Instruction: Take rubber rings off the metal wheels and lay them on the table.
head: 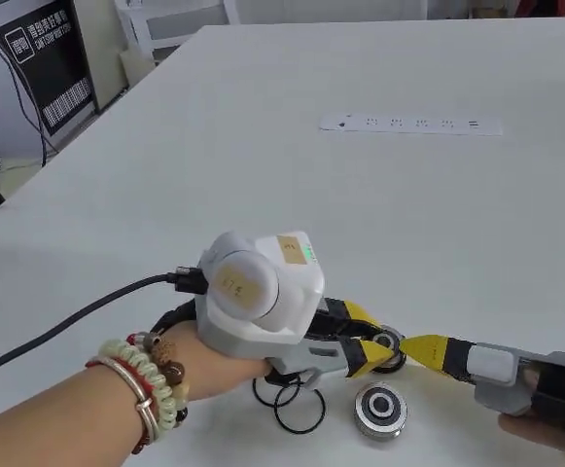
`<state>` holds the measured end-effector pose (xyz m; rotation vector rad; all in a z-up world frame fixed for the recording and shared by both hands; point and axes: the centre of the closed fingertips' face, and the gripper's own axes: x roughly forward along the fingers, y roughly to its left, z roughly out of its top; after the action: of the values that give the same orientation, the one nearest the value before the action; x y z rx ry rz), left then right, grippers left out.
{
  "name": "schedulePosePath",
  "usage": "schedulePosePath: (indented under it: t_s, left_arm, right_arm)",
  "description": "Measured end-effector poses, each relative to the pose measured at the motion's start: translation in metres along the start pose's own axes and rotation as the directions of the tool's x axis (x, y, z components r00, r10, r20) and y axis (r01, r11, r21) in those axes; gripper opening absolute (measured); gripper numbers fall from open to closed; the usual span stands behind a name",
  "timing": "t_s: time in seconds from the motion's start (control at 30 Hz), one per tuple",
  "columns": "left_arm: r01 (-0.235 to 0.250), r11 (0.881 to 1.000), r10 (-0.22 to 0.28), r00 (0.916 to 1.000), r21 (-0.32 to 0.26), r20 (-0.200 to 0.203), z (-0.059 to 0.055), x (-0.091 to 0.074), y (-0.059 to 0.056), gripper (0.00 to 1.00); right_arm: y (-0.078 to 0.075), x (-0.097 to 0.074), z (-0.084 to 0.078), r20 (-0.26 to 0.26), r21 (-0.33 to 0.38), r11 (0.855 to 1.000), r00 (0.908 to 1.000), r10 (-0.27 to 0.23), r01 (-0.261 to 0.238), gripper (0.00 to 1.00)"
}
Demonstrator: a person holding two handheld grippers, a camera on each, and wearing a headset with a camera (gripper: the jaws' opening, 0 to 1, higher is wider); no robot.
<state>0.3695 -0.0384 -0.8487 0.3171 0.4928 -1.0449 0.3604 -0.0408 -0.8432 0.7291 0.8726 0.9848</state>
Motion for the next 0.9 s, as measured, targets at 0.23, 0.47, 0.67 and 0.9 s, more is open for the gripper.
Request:
schedulePosePath:
  t_s: [0.23, 0.47, 0.67, 0.9]
  left_arm:
    - [0.001, 1.0, -0.001, 1.0, 0.004, 0.004, 0.0, 0.001, -0.001, 0.14]
    - [-0.002, 1.0, 0.002, 1.0, 0.008, 0.0, 0.0, 0.002, -0.001, 0.14]
    - [-0.003, 1.0, 0.003, 1.0, 0.01, 0.007, 0.001, 0.003, -0.001, 0.14]
    - [0.001, 1.0, -0.001, 1.0, 0.03, 0.004, 0.002, 0.005, -0.003, 0.14]
  right_arm:
    - [0.002, 0.0, 0.0, 0.003, 0.022, 0.999, 0.9997, 0.025, -0.025, 0.0]
    - [0.007, 0.0, 0.0, 0.008, 0.036, 0.998, 0.9987, 0.051, -0.051, 0.0]
    - [0.011, -0.002, 0.001, 0.023, 0.04, 0.996, 0.9965, 0.081, -0.082, 0.0]
    - [0.023, -0.006, 0.003, 0.037, 0.035, 0.986, 0.9865, 0.16, -0.161, 0.0]
